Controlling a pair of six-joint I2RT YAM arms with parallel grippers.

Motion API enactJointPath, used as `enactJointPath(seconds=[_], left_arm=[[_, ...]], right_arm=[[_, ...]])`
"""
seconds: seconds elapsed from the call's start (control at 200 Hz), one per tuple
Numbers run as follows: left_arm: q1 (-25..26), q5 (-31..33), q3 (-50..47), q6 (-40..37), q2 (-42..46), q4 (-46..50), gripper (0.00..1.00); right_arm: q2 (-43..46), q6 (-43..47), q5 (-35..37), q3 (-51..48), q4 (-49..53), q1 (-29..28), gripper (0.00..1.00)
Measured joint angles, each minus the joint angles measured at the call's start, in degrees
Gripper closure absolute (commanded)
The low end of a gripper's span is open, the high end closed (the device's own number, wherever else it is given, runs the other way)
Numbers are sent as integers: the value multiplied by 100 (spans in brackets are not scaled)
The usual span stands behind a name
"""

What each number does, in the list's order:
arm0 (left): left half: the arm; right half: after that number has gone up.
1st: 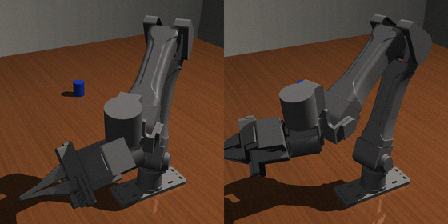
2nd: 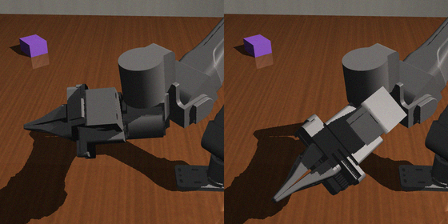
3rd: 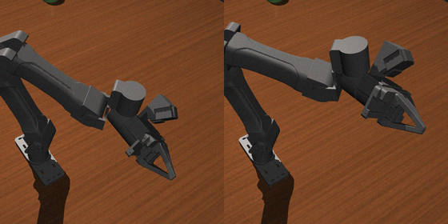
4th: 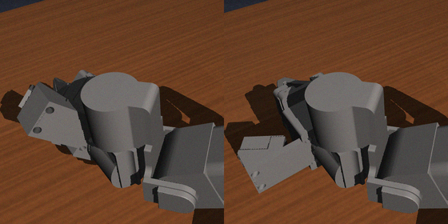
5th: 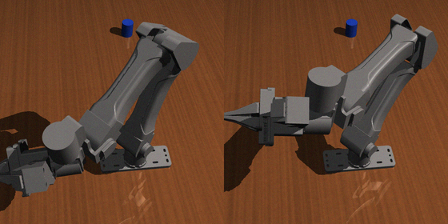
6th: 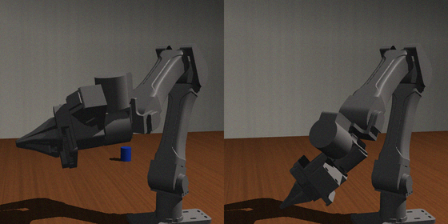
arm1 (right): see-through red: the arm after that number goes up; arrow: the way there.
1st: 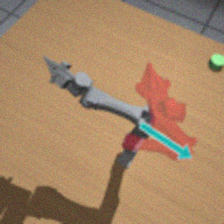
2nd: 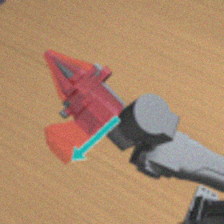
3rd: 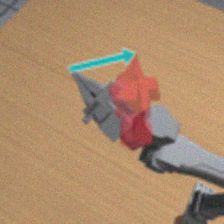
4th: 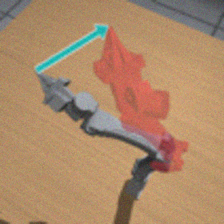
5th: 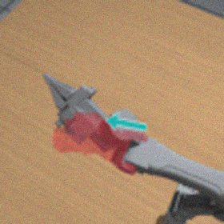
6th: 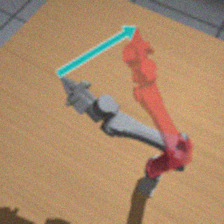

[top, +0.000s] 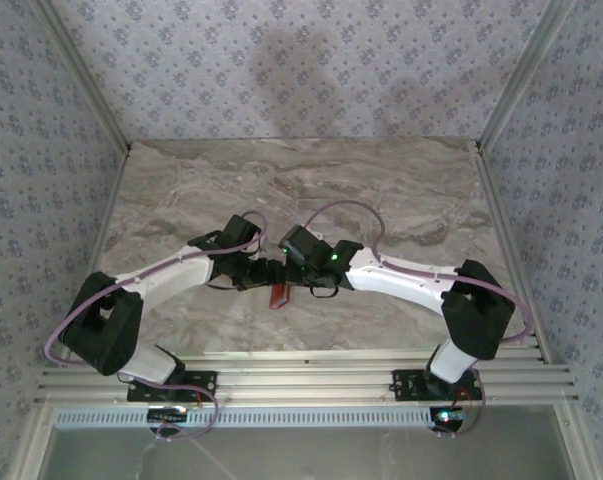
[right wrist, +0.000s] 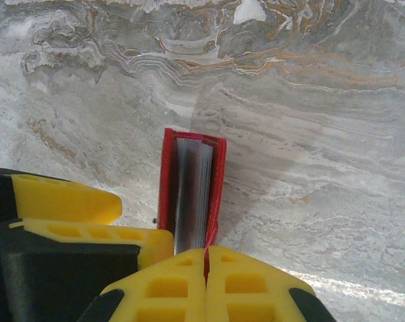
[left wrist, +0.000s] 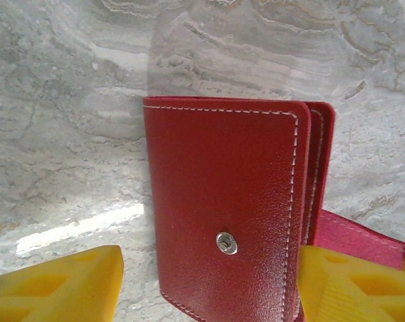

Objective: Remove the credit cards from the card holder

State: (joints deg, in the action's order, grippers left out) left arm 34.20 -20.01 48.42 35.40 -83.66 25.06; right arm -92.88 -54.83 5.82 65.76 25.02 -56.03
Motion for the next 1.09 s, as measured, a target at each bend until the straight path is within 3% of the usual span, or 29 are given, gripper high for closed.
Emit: enactJointPath(seconds=[0.25,0.75,1.094], left_arm=[[0,219,0,-37,140,227,43],[-7,678,-13,-68,289,498,78],[-7,638,-177,-83,223,439,87]], right_arm=[[85,0,28,0,2,0,100],[205,-2,92,-63,0,0,100],[321,7,85,-70,-125,-50,100]])
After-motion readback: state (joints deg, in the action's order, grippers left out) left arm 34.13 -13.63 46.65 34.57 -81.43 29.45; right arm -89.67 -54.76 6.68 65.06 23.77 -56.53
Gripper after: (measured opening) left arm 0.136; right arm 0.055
